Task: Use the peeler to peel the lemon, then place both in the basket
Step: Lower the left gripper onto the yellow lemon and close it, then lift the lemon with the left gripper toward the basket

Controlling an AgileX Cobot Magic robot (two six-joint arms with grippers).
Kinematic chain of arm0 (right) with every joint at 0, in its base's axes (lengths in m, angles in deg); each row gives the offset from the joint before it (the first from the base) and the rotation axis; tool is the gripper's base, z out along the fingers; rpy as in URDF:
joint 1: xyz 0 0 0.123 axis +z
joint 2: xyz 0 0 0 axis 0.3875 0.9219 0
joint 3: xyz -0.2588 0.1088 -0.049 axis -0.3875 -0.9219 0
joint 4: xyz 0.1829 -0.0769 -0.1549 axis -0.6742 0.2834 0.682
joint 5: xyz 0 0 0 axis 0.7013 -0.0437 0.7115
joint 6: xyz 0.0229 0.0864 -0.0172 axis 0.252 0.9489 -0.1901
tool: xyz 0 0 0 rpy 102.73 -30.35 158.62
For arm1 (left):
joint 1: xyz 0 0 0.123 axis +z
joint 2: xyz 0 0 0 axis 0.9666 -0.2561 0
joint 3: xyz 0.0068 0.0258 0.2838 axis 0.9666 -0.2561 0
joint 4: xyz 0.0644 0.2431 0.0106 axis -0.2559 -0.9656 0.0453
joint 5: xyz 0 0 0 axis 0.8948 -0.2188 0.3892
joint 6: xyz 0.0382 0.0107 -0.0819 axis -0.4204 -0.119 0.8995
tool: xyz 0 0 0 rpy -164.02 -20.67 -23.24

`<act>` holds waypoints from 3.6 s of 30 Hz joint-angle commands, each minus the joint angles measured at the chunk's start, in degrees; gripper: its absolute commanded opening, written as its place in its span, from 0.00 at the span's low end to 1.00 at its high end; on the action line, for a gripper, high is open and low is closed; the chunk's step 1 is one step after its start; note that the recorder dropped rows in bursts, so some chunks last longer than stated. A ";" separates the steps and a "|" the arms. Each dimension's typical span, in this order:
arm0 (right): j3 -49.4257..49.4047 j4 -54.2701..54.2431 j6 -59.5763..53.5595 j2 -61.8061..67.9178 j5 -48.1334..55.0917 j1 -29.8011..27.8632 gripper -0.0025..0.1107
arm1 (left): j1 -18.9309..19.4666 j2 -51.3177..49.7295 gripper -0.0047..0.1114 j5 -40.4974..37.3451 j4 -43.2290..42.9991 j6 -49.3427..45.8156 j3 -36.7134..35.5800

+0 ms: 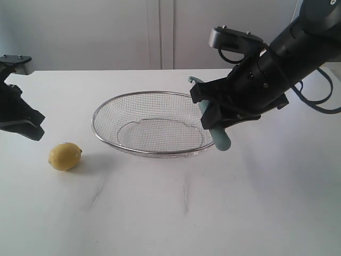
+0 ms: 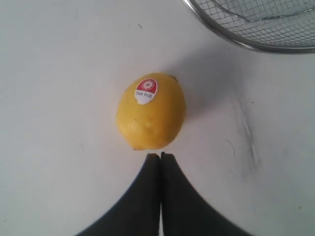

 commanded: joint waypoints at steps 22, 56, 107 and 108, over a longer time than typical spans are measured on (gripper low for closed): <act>-0.27 0.06 -0.87 -0.53 0.21 -0.36 0.02 | -4.88 -7.97 0.24 3.57 -0.41 -21.38 4.07; -0.27 0.30 -0.87 -0.53 -0.96 -0.36 0.02 | -4.88 -16.86 0.63 6.38 2.22 -33.16 4.07; -0.37 0.69 -2.20 -0.53 -3.06 -0.36 0.02 | -4.88 0.94 0.04 -4.91 16.87 -23.86 4.07; -0.51 0.69 -2.20 -0.53 -3.16 -0.36 0.02 | -4.88 0.94 0.04 -4.79 18.78 -23.86 4.07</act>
